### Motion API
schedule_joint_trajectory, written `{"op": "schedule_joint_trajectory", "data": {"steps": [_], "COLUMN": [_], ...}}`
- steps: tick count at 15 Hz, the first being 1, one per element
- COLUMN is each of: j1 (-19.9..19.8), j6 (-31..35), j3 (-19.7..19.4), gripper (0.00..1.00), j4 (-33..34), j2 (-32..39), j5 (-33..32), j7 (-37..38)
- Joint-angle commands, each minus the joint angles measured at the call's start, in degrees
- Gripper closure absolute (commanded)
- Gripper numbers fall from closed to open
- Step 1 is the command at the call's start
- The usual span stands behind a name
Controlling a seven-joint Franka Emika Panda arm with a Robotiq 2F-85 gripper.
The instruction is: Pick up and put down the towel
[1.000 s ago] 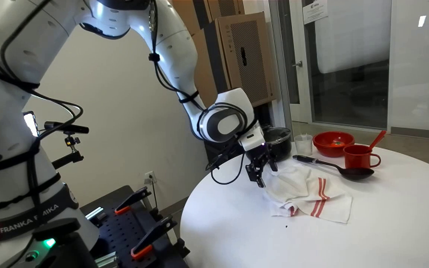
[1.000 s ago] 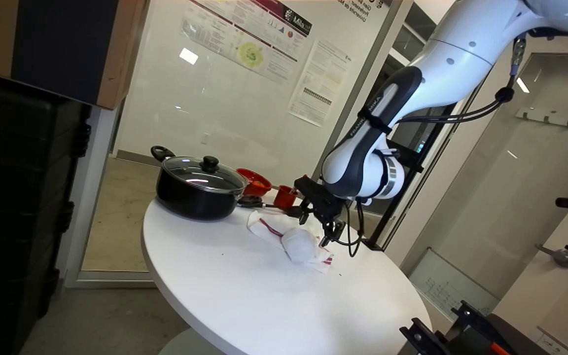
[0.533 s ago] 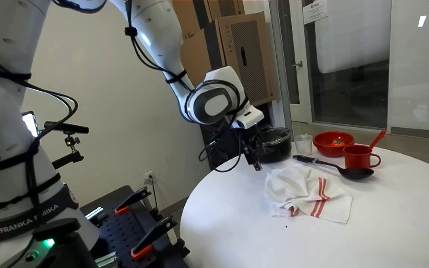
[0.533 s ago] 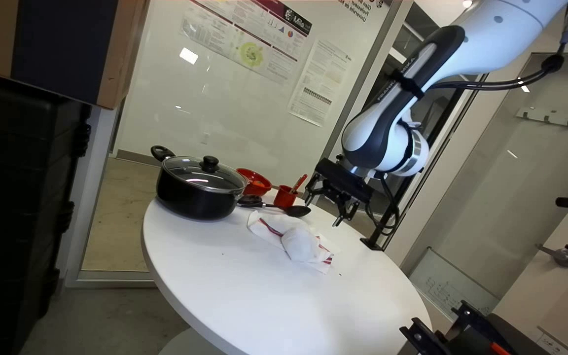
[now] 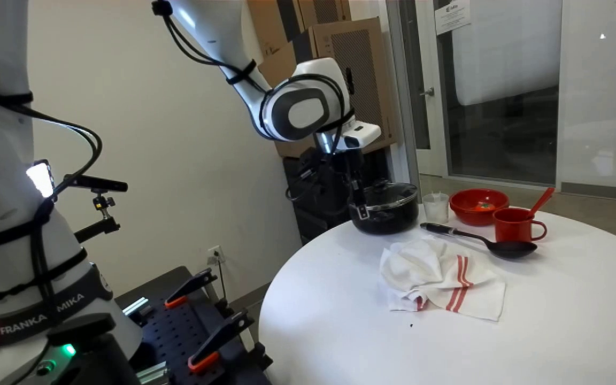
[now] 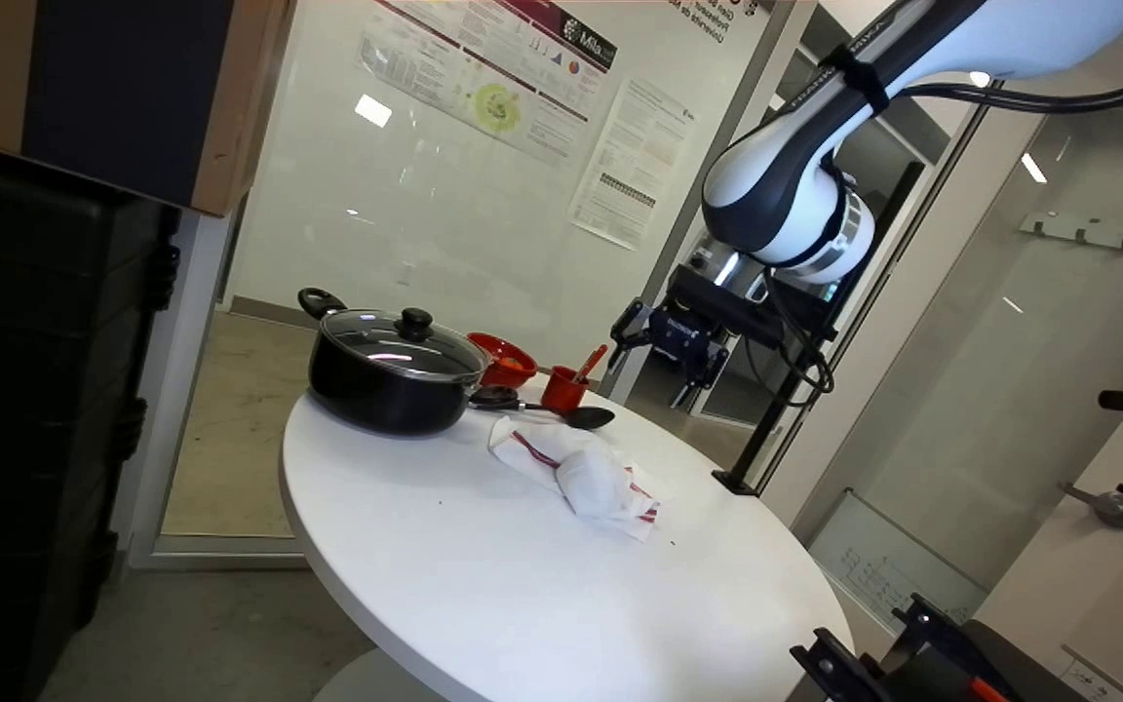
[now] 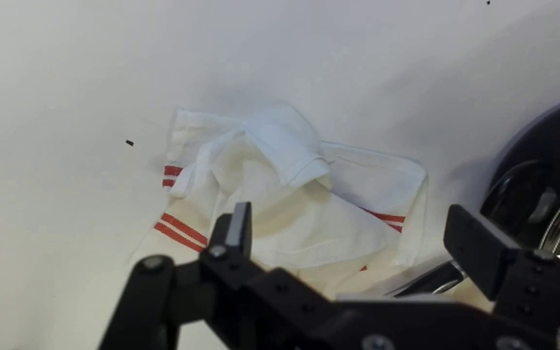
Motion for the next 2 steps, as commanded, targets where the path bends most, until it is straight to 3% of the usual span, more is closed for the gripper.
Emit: {"op": "schedule_joint_trajectory", "data": {"steps": [1,2], "j1": [1.2,1.2], "j6": [-0.4,-0.4], "j3": [-1.1,-1.0], "gripper": [0.00,0.00], "j4": [0.1,0.1], "j2": [-0.1,-0.1], "j5": [1.4,1.4], "j7": [-1.6,-1.9]}}
